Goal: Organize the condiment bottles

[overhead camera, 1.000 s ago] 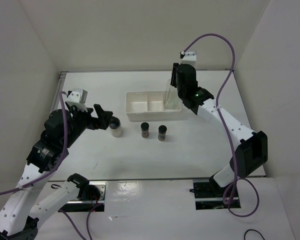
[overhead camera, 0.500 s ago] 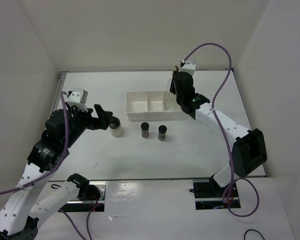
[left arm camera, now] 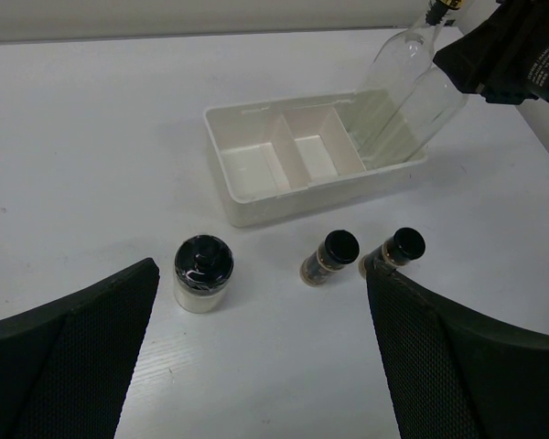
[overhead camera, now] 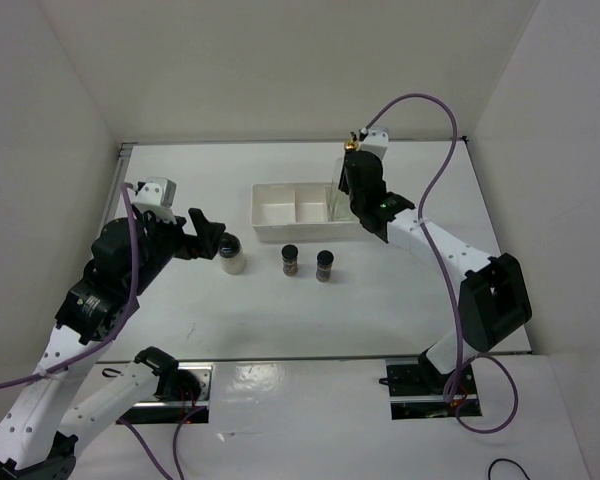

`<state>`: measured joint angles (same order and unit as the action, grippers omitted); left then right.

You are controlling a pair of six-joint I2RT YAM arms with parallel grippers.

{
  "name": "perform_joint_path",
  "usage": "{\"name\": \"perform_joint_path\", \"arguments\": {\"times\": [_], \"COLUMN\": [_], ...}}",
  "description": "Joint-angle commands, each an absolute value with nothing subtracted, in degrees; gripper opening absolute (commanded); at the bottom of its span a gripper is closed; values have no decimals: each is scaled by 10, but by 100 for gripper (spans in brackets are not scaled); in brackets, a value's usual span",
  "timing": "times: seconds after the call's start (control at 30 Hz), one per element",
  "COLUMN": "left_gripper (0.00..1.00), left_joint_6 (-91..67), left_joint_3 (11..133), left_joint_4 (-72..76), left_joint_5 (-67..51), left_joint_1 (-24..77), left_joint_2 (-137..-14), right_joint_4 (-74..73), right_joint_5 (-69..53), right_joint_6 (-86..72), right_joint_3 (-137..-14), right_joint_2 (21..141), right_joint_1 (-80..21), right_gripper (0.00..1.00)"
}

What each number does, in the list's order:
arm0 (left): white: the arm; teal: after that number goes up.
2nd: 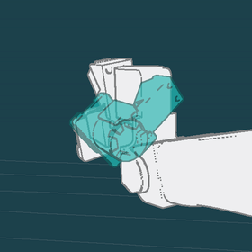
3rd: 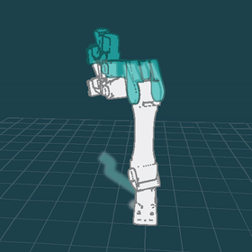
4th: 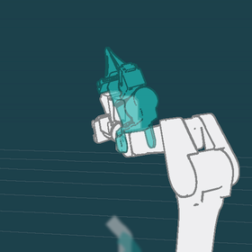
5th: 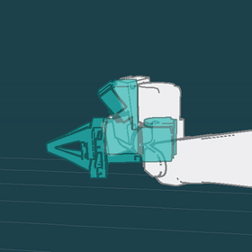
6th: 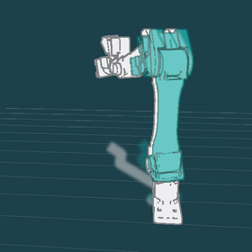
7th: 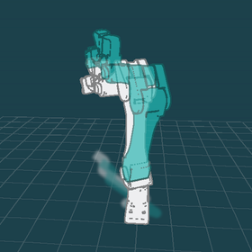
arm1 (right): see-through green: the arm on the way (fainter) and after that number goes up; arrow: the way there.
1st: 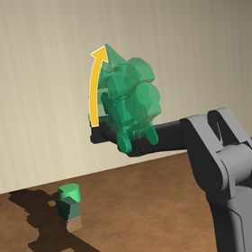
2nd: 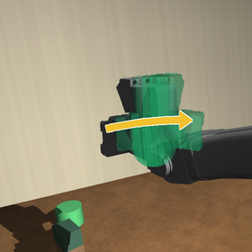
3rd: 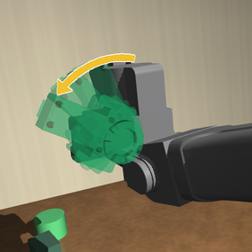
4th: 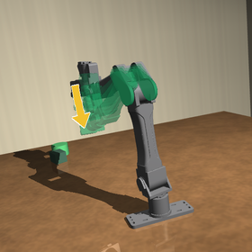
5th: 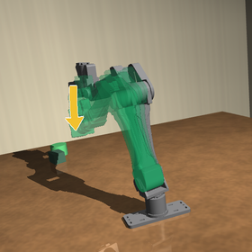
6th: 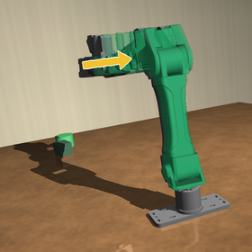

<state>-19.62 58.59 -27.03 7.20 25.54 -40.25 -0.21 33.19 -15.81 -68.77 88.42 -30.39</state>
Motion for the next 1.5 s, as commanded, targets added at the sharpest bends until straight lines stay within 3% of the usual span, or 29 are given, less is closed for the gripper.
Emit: {"name": "perform_joint_path", "arguments": {"times": [0.0, 0.13, 0.4, 0.57, 0.67, 0.87, 1.1, 1.23, 1.47], "left_gripper": [100, 100, 100, 100, 100, 100, 100, 100, 100], "left_joint_6": [-188, -193, -205, -211, -216, -216, -241, -241, -236], "left_joint_3": [585, 580, 580, 580, 580, 580, 553, 553, 579], "left_joint_4": [-257, -257, -257, -262, -262, -267, -233, -227, -210], "left_joint_5": [69, 69, 64, 64, 64, 53, 28, 28, 16], "left_joint_1": [252, 252, 252, 252, 252, 252, 252, 252, 252], "left_joint_2": [-401, -401, -378, -359, -353, -376, -402, -428, -482], "right_joint_4": [59, 59, 40, -3, -33, -137, -141, -169, -189], "right_joint_5": [349, 349, 349, 373, 373, 367, 179, 122, 137], "right_joint_6": [-165, -165, -171, -176, -176, -221, -279, -325, -373], "right_joint_3": [-689, -689, -690, -714, -732, -731, -579, -507, -482], "right_joint_2": [888, 893, 893, 862, 828, 710, 534, 535, 614], "right_joint_1": [-310, -316, -316, -322, -328, -340, -340, -352, -374], "right_gripper": [40, 58, 73, 92, 97, 99, 99, 99, 97]}}
